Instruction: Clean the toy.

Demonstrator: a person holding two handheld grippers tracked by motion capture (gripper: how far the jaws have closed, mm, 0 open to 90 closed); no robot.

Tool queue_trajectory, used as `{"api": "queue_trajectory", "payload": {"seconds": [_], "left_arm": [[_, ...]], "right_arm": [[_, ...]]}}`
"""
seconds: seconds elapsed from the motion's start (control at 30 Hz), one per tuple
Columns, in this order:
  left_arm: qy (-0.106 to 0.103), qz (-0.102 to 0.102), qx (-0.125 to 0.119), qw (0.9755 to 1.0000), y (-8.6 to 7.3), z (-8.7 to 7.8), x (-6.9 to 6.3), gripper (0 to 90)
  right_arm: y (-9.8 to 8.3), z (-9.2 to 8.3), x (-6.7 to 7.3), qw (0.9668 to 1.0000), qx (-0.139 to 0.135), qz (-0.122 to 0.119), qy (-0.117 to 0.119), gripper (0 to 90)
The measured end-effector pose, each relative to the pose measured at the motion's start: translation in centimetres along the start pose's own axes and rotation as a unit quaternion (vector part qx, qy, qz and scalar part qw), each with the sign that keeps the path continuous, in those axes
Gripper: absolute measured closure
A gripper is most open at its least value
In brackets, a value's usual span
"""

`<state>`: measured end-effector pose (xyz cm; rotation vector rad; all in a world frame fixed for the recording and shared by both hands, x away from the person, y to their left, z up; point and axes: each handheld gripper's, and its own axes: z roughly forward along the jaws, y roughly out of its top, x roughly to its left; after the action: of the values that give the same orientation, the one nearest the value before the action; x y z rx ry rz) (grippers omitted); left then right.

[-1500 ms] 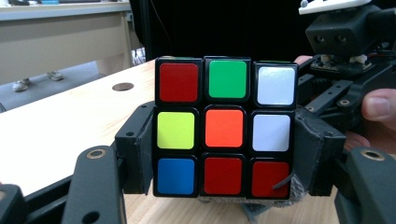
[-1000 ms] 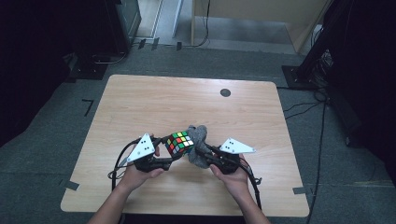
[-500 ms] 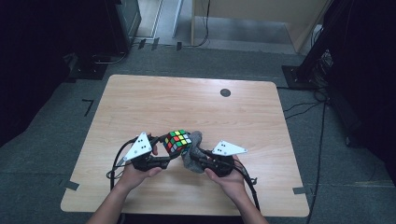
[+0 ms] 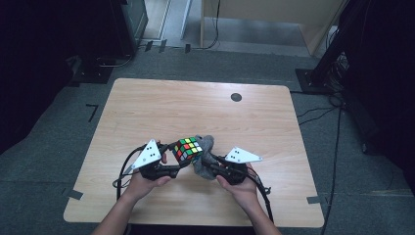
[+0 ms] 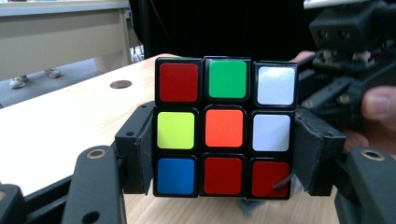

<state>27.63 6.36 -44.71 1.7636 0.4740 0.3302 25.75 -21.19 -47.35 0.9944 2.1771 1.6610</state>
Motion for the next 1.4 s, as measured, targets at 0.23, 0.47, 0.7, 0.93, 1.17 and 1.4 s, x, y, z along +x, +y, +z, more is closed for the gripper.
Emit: {"api": "queue_trajectory", "payload": {"seconds": [0.23, 0.47, 0.7, 0.93, 1.17, 1.4], "left_arm": [[0.003, -0.001, -0.002, 1.0, 0.0, -0.2, 0.1, 34.5], [0.005, -0.006, -0.006, 1.0, 0.1, -0.4, 0.2, 34.6], [0.007, -0.011, -0.003, 0.9999, -0.1, -0.3, 0.2, 34.6], [0.004, -0.01, 0.005, 0.9999, -0.3, 0.1, -0.1, 34.6], [0.002, -0.015, 0.001, 0.9999, -0.3, -0.2, 0.3, 34.6], [0.0, -0.013, 0.0, 0.9999, -0.2, -0.1, 0.1, 34.6]], "right_arm": [[-0.1, 0.3, 0.2, 1.0, 0.008, -0.001, 0.005, 71.9], [-0.2, 0.5, 0.4, 0.9998, 0.015, -0.005, 0.007, 71.8], [0.4, -0.6, -0.4, 0.9997, -0.017, 0.009, -0.014, 71.8], [-0.1, 0.2, 0.2, 1.0, 0.004, 0.003, -0.005, 71.6], [-0.2, 0.4, 0.3, 0.9998, 0.016, -0.009, -0.002, 71.5], [1.1, -1.3, -0.3, 0.9993, -0.034, -0.015, -0.008, 71.6]]}}
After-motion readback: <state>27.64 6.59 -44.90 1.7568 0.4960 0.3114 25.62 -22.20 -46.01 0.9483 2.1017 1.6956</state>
